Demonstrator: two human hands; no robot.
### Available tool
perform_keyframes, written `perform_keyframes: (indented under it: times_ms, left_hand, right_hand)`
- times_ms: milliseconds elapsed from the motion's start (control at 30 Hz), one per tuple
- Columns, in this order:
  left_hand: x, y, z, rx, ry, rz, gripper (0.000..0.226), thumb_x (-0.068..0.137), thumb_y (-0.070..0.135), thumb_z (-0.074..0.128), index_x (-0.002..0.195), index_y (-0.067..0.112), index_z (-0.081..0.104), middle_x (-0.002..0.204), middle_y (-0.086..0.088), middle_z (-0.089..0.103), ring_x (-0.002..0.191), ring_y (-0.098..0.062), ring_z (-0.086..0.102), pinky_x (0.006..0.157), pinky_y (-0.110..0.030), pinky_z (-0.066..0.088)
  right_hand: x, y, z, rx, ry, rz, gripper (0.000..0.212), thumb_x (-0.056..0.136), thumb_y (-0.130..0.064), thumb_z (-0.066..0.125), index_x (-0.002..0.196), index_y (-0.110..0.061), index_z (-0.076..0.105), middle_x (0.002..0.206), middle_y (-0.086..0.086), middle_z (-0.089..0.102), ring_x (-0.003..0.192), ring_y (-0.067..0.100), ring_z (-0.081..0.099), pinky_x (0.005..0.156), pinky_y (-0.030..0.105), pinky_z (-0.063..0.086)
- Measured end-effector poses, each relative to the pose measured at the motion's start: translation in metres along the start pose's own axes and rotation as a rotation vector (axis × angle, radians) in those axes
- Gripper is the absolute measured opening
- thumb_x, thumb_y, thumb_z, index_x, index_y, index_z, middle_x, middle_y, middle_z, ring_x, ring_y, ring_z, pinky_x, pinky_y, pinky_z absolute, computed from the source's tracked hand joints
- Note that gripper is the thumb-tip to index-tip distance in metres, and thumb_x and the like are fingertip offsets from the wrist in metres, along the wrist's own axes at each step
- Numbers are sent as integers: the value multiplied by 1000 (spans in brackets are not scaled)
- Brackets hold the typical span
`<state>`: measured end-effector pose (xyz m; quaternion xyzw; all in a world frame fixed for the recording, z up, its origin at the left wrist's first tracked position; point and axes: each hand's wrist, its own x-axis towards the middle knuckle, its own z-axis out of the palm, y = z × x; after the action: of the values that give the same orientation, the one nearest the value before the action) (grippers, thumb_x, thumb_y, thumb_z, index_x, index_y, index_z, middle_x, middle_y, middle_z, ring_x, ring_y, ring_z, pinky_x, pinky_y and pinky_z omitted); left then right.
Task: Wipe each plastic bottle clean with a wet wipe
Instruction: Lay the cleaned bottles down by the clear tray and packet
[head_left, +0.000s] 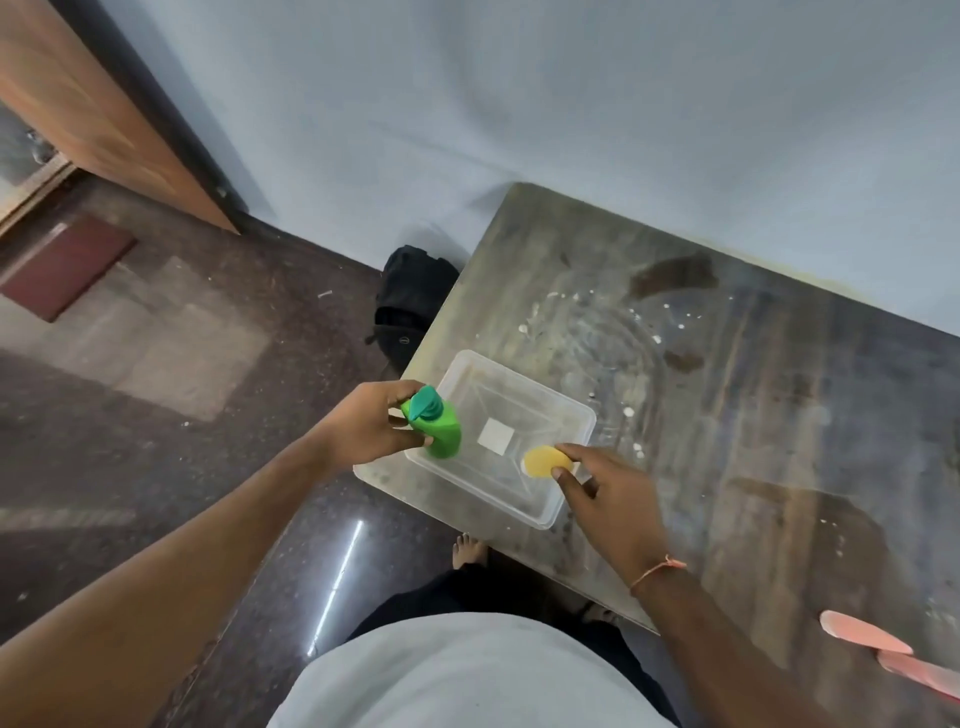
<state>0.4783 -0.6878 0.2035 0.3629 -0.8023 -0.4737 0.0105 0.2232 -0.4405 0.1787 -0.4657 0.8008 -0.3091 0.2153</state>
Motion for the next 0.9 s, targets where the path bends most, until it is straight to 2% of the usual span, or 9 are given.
perform_keyframes:
  times_ms: [33, 100, 200, 467, 667, 900]
  left_hand:
    - [1, -5, -3, 12, -15, 7, 44, 81, 20, 92, 118, 34, 72, 113, 19, 75, 106, -4, 71, 95, -26, 58]
    - [5, -12, -6, 35, -52, 20, 46, 81, 24, 91, 121, 34, 71, 118, 20, 73, 110, -4, 70, 98, -26, 56]
    - [13, -21, -8, 47, -81, 30, 49, 81, 26, 91, 124, 33, 70, 120, 20, 73, 111, -4, 69, 100, -27, 55]
    - [17, -38, 0, 7, -81, 16, 50, 82, 24, 91, 127, 30, 70, 120, 20, 72, 110, 0, 68, 93, -16, 55]
    - [16, -43, 3, 14, -95, 27, 52, 83, 26, 90, 130, 31, 68, 126, 21, 70, 114, 0, 67, 98, -18, 55]
    - [13, -45, 6, -12, -83, 31, 50, 82, 28, 90, 127, 34, 69, 124, 24, 70, 116, -1, 66, 99, -20, 56]
  right_hand:
    - [3, -6, 7, -3, -17, -12, 33, 93, -22, 82, 125, -28, 77, 114, -11, 76, 65, 0, 61, 72, 3, 42]
    - [8, -14, 22, -34, -60, -39, 32, 94, -23, 81, 126, -23, 77, 118, -7, 77, 64, 0, 60, 75, 15, 49]
    - [15, -21, 43, -97, -141, -44, 32, 98, -27, 76, 130, -22, 75, 123, -3, 76, 80, 15, 71, 80, 28, 54]
    - [35, -29, 88, -140, -267, -68, 31, 101, -31, 67, 131, -23, 73, 123, 1, 75, 106, 27, 72, 85, 41, 58]
    - [38, -24, 106, -158, -279, -109, 32, 101, -32, 65, 130, -23, 72, 122, -1, 75, 102, 26, 73, 80, 41, 59]
    - [35, -17, 118, -176, -239, -158, 30, 101, -27, 67, 129, -23, 73, 125, -5, 73, 101, 21, 74, 76, 34, 59]
